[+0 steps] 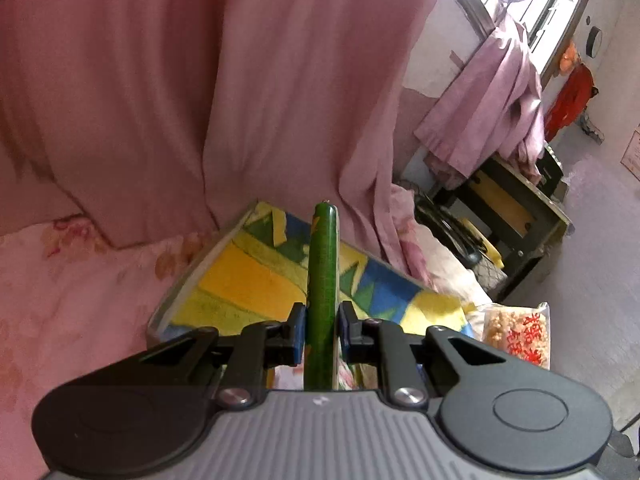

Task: Organize snacks
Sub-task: 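Lift the green stick and rice-cracker pack into the tray and open both tools, then withdraw both open tools from the tray over the remaining snacks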

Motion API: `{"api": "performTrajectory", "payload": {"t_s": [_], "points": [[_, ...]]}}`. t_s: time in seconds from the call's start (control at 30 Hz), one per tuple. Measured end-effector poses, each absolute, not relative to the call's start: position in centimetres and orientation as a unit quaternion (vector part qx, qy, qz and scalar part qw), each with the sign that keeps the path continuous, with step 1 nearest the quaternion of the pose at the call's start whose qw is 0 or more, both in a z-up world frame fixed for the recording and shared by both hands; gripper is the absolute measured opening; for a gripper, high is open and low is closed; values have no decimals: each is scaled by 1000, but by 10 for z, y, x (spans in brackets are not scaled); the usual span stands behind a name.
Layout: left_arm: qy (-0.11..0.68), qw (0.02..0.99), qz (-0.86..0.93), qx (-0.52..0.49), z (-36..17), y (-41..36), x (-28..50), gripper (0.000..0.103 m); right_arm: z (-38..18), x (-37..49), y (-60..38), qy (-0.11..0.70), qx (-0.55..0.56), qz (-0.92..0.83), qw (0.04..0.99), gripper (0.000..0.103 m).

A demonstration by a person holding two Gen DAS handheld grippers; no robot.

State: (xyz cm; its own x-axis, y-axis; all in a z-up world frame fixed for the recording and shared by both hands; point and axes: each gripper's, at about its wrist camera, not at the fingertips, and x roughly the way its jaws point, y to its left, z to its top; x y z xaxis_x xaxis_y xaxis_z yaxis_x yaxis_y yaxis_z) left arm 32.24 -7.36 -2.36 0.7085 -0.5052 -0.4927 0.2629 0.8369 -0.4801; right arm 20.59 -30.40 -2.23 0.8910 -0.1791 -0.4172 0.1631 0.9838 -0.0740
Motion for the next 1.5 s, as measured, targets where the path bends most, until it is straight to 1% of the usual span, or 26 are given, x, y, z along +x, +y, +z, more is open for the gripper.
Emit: {"api": "performTrajectory", "payload": {"t_s": [0.1, 0.4, 0.57, 0.8, 1.03, 1.13, 1.27, 1.3, 1.37, 1.43, 1.47, 1.5], "points": [[318, 895, -225, -217, -39, -73, 340, 18, -27, 227, -303, 220, -39, -86, 971, 74], [344, 886, -221, -220, -76, -77, 359, 18, -51, 271, -294, 257, -68, -72, 961, 74], [354, 883, -219, -217, -86, -81, 362, 18, -64, 283, -288, 275, -80, -69, 956, 74], [379, 873, -215, -219, -98, -84, 363, 19, -71, 285, -283, 281, -92, -68, 953, 74], [381, 874, -212, -216, -99, -85, 363, 19, -76, 288, -281, 288, -102, -65, 950, 75], [384, 874, -207, -212, -100, -85, 364, 19, -76, 288, -279, 288, -106, -65, 949, 76], [387, 875, -202, -211, -99, -85, 364, 19, -76, 287, -279, 283, -113, -70, 950, 84], [387, 875, -201, -212, -99, -84, 364, 21, -76, 287, -279, 282, -117, -71, 950, 85], [386, 876, -198, -209, -97, -84, 363, 28, -76, 286, -279, 282, -116, -74, 949, 88], [385, 878, -192, -209, -94, -83, 361, 40, -76, 285, -280, 283, -113, -76, 949, 91], [384, 879, -190, -210, -91, -82, 361, 42, -75, 284, -281, 283, -112, -78, 949, 93], [383, 879, -189, -212, -89, -81, 359, 47, -74, 283, -281, 282, -112, -80, 950, 95]]}}
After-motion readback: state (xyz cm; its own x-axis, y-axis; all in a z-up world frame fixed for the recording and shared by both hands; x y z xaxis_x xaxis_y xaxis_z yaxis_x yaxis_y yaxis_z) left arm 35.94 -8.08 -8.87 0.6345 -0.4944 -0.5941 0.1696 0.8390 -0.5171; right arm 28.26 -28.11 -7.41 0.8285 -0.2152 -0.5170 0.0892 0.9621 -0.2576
